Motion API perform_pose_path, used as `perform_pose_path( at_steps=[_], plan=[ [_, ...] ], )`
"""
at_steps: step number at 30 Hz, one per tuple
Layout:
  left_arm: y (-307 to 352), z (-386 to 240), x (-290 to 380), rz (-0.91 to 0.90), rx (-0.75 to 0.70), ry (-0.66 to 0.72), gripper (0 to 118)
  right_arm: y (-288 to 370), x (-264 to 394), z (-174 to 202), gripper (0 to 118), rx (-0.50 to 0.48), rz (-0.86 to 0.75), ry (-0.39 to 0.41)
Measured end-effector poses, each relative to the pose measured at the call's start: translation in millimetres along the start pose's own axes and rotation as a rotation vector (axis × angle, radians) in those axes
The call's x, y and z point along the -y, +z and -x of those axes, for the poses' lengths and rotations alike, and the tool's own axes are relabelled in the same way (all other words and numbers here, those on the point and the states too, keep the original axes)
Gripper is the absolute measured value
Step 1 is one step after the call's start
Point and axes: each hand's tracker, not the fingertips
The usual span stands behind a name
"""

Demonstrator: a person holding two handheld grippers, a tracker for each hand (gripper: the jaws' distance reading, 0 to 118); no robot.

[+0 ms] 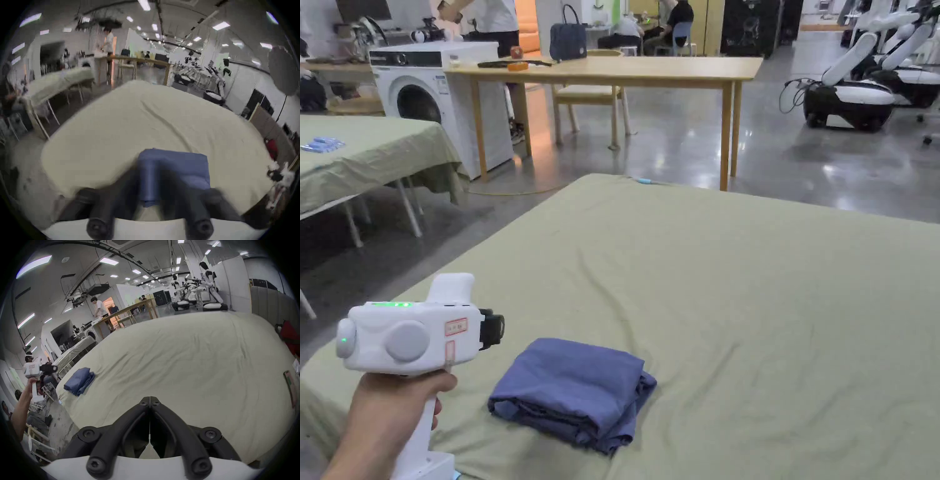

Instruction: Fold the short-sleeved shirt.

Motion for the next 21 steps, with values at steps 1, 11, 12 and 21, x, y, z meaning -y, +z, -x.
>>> perform_pose_path(
  at_steps=[1,11,12,21],
  plan=[
    [7.8,-20.6,-3.0,-0.038,-0.045,-0.035,0,5.5,-10.7,-1.1,1,0.038,-0.030,0.018],
    [99.3,-239.1,-44.6,-0.514,0.173,-0.145,0,90.2,-142.8,-2.7,1,0.210,-0.412,0.156],
    [108.2,-259.6,-46.5,-0.509,0.200,-0.153,0,97.0,-146.3,-1.9,1,0.232,-0.435,0.166],
    [141.0,-336.4,-31.0,-0.487,0.256,-0.149,4,133.1,-142.9,1.6,4,0.300,-0.454,0.279]
  ],
)
